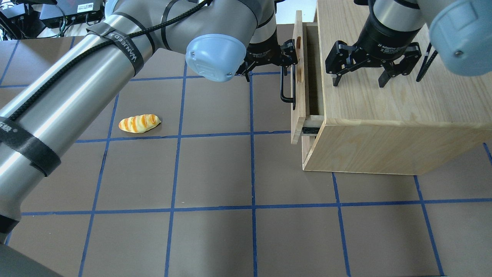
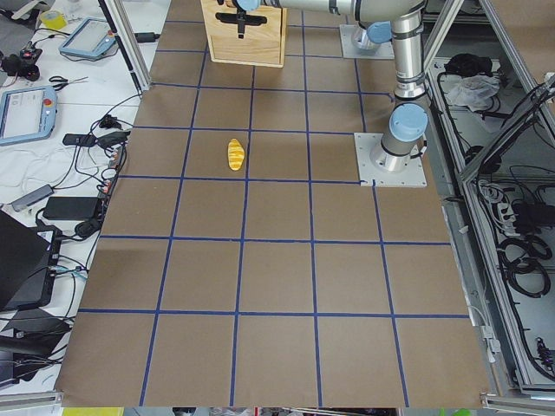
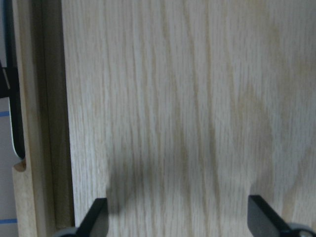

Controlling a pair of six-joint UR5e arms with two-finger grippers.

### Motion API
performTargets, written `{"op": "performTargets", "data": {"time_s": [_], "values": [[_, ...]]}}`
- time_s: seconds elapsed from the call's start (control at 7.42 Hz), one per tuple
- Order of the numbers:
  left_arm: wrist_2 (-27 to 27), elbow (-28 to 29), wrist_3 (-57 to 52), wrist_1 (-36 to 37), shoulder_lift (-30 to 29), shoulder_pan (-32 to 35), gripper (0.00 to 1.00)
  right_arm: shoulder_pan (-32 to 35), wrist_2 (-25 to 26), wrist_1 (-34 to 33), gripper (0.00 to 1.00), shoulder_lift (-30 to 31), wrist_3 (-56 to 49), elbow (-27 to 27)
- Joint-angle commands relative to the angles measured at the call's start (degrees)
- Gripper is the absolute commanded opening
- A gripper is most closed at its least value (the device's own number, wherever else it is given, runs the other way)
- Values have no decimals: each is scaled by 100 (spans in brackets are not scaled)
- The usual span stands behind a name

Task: Open upper drawer
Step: 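Pull the handle with the left gripper, sliding the drawer outward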

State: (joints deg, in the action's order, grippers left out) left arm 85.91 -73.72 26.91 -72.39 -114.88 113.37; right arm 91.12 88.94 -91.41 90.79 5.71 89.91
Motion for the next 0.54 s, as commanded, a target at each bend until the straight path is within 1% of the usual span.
{"op": "performTargets", "data": {"time_s": [0.0, 0.4], "values": [[40, -10, -11, -38, 18, -51, 100, 2, 0, 0, 100, 0, 0, 0], [49, -10, -19, -117, 19, -148, 100, 2, 0, 0, 100, 0, 0, 0]]}}
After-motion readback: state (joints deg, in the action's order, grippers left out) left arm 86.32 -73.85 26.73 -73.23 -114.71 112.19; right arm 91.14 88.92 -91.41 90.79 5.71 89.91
